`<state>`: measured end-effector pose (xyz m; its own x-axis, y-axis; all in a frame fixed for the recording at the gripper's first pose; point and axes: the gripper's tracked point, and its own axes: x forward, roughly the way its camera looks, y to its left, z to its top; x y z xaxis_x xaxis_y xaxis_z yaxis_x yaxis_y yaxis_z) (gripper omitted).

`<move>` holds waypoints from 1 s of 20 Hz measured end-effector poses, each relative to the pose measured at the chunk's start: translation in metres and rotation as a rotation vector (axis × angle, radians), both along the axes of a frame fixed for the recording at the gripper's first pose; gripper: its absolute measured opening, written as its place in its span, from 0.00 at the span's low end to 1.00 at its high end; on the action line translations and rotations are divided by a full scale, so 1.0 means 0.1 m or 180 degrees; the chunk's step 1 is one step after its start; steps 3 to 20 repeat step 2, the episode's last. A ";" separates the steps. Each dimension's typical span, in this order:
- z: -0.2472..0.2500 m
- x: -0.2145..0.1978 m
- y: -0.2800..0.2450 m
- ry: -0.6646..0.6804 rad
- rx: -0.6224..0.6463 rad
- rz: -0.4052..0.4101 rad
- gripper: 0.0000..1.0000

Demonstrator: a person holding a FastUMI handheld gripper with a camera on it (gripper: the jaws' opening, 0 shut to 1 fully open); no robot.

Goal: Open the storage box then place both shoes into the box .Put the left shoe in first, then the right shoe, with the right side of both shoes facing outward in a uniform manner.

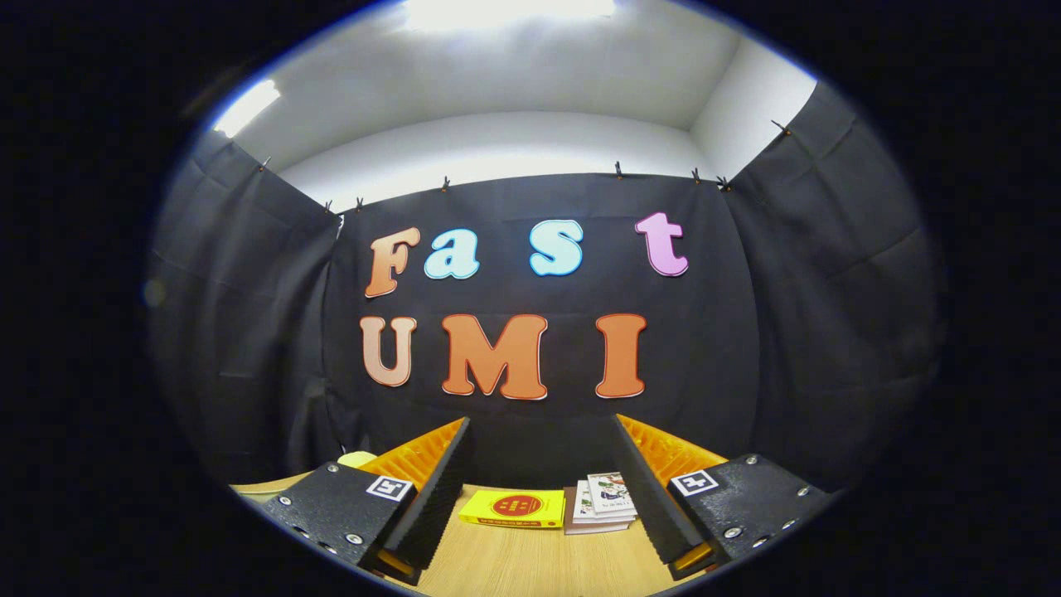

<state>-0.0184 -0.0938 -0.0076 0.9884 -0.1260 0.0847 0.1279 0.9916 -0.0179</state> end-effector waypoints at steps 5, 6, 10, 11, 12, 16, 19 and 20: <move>0.01 0.01 0.04 -0.0020 -0.0005 0.0025 0.97; 0.01 0.01 0.04 -0.0020 -0.0005 0.0025 0.97; 0.01 0.01 0.04 -0.0020 -0.0005 0.0025 0.97; 0.01 0.01 0.04 -0.0020 -0.0005 0.0025 0.97; 0.01 0.01 0.04 -0.0020 -0.0005 0.0025 0.97; 0.01 0.01 0.04 -0.0020 -0.0005 0.0025 0.97; 0.01 0.01 0.04 -0.0020 -0.0005 0.0025 0.97; 0.01 0.01 0.04 -0.0020 -0.0005 0.0025 0.97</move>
